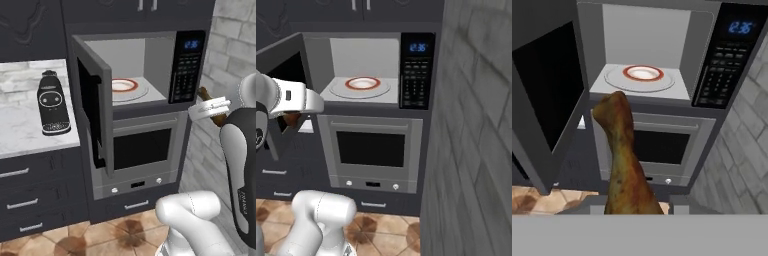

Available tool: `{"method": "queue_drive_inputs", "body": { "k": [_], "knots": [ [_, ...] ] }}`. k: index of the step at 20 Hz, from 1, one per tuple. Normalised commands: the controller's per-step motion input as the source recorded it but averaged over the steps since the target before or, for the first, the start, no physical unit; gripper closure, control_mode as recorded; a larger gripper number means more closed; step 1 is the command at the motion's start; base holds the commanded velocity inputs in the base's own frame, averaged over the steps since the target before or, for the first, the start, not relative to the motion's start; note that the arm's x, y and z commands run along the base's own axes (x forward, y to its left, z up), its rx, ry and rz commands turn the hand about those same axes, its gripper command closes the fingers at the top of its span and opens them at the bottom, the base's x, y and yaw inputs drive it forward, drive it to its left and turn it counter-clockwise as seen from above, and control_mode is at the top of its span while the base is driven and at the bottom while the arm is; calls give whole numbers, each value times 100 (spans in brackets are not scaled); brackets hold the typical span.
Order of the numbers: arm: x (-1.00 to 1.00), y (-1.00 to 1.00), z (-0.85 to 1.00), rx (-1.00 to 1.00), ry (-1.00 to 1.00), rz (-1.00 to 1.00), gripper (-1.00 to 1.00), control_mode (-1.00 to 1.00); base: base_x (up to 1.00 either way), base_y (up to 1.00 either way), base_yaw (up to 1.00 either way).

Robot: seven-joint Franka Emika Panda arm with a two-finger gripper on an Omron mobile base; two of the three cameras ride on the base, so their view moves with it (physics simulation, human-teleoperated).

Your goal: Transport the chicken drumstick from the fridge to the microwave and turn on the microwave.

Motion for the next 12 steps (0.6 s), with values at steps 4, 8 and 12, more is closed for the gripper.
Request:
{"method": "queue_drive_inputs", "body": {
  "k": [4,8,12],
  "knots": [
    [0,0,0,0,0,0,100,100,40,-10,0],
    [0,0,0,0,0,0,100,100,38,-9,0],
    [0,0,0,0,0,0,100,100,37,-8,0]
  ]
}}
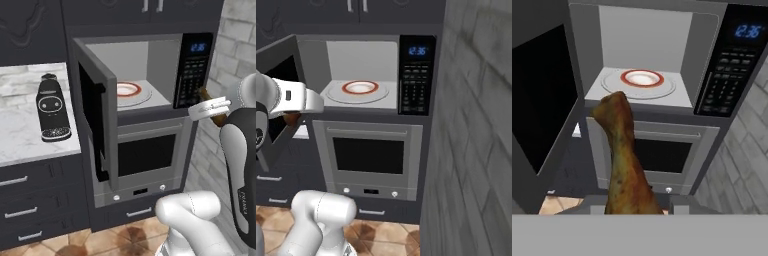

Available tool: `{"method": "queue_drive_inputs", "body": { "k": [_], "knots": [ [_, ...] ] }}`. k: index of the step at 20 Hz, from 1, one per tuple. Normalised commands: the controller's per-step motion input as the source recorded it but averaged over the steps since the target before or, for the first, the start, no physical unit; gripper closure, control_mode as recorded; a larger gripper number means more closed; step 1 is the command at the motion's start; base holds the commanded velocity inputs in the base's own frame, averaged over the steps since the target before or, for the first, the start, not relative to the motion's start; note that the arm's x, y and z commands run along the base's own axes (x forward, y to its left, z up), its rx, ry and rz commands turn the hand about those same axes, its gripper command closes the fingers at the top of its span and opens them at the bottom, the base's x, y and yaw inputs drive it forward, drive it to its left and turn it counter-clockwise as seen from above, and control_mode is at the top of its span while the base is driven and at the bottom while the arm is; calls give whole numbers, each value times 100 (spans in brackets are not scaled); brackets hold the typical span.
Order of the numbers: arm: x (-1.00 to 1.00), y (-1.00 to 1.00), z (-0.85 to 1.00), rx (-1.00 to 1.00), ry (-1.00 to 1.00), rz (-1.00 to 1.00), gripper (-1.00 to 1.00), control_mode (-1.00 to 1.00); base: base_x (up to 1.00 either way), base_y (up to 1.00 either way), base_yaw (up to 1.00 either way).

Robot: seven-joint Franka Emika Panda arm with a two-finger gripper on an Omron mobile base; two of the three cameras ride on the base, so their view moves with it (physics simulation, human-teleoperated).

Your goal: Transport the chicken drumstick from the fridge to the microwave and turn on the microwave.

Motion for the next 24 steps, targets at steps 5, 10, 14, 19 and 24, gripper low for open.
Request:
{"method": "queue_drive_inputs", "body": {
  "k": [5,10,14,19,24],
  "knots": [
    [0,0,0,0,0,0,100,100,37,-6,0],
    [0,0,0,0,0,0,100,100,36,-2,0],
    [0,0,0,0,0,0,100,100,35,-1,0],
    [0,0,0,0,0,0,100,100,34,0,0],
    [0,0,0,0,0,0,100,100,30,0,0]
  ]
}}
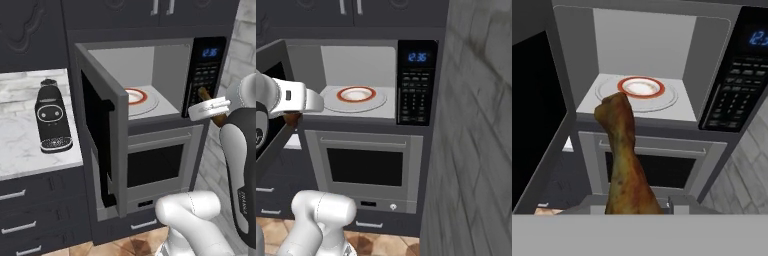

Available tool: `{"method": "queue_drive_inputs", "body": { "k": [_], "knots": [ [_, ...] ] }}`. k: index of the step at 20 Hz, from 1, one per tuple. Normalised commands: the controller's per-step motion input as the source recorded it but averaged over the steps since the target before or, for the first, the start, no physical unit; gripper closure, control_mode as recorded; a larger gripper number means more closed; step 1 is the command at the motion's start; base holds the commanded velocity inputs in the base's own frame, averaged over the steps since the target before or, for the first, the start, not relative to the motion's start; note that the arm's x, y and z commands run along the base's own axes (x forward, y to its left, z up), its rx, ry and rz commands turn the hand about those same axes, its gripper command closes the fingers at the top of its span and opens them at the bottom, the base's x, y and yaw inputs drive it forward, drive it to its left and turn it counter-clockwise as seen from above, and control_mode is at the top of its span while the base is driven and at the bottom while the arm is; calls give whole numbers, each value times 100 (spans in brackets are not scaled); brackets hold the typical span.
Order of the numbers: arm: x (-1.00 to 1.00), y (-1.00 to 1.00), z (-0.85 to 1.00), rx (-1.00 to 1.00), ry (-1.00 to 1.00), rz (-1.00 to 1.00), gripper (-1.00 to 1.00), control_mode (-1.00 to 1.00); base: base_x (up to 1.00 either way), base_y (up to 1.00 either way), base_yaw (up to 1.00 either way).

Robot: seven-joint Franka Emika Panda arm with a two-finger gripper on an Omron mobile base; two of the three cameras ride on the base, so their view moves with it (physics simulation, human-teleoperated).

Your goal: Transport the chicken drumstick from the fridge to the microwave and turn on the microwave.

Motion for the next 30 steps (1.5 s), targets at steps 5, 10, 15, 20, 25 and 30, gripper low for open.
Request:
{"method": "queue_drive_inputs", "body": {
  "k": [5,10,15,20,25,30],
  "knots": [
    [0,0,0,0,0,0,100,100,21,0,0],
    [0,0,0,0,0,0,100,100,20,0,0],
    [0,0,0,0,0,0,100,100,31,0,0],
    [0,0,0,0,0,0,100,100,35,2,0],
    [0,0,0,0,0,0,100,100,25,8,0],
    [0,0,0,0,0,0,100,100,17,10,0]
  ]
}}
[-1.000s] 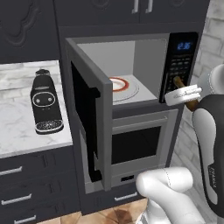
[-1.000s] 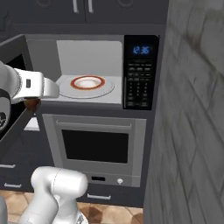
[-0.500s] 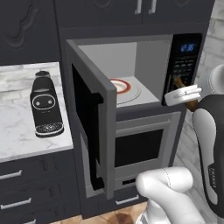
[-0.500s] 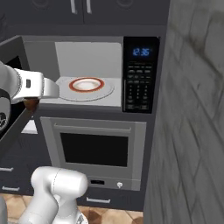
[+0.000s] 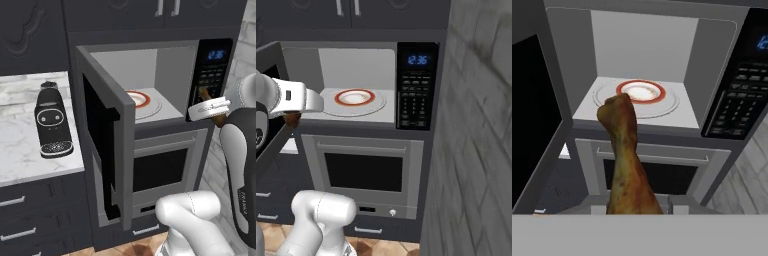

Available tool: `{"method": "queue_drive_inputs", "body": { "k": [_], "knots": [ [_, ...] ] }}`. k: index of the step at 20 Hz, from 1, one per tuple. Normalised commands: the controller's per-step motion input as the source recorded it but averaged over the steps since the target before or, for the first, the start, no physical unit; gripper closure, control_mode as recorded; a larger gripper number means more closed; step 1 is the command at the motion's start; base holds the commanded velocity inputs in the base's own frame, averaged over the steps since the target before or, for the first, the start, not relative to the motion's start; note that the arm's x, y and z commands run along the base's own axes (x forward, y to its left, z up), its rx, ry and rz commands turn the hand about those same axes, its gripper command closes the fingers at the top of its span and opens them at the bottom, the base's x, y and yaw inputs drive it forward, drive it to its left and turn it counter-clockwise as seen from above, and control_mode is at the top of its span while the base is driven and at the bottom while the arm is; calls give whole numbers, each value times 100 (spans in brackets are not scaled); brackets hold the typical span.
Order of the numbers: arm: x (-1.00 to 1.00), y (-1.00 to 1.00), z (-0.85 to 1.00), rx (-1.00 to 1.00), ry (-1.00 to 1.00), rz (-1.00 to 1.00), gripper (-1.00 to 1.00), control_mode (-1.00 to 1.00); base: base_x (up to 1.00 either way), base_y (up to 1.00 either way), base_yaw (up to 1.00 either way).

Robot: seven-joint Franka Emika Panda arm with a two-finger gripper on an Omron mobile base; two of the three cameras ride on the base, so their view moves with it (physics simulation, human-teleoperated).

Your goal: Transport the chicken drumstick from the fridge to the microwave and turn on the microwave.

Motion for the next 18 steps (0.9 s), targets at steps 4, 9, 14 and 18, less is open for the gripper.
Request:
{"method": "queue_drive_inputs", "body": {
  "k": [4,9,14,18],
  "knots": [
    [0,0,0,0,0,0,100,100,15,15,0],
    [0,0,0,0,0,0,100,100,22,19,0],
    [0,0,0,0,0,0,100,100,25,19,0],
    [0,0,0,0,0,0,100,100,27,21,0]
  ]
}}
